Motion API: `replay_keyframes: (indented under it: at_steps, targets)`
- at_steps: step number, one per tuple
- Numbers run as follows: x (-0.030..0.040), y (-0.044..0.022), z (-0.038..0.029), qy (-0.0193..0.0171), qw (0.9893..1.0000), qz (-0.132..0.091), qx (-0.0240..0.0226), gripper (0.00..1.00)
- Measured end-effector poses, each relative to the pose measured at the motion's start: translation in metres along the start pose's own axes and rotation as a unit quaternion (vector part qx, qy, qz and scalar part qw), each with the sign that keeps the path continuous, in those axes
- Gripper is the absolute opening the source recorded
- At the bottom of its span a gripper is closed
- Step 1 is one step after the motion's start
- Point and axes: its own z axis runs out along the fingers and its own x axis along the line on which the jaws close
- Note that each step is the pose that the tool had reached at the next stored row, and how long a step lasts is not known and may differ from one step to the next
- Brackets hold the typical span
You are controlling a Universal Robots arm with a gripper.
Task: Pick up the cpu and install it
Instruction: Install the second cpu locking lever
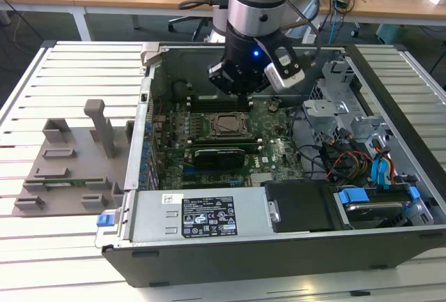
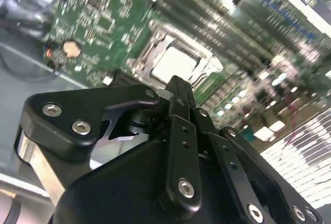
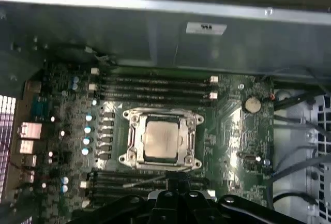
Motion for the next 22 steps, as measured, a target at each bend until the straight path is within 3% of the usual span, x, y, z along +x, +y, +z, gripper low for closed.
replay_keyframes:
  at_steps: [1,5,14,16,19,22]
  targets:
    - [0.0011,-0.0079,0.0004,-0.0001,1.0,0.0,-0.0009,0.11]
    - [0.0021,-0.0204,0.005,-0.0001,1.0,0.0,-0.0017,0.11]
    - [0.0033,-0.0357,0.0234,0.0,1.0,0.0,-0.002,0.11]
    - [0.0038,-0.0423,0.0298,0.0001,1.0,0.0,-0.002,0.11]
    - [0.0046,-0.044,0.0379,0.0,1.0,0.0,-0.0023,0.11]
    - [0.0059,-0.04,0.0444,-0.0001,1.0,0.0,-0.0042,0.11]
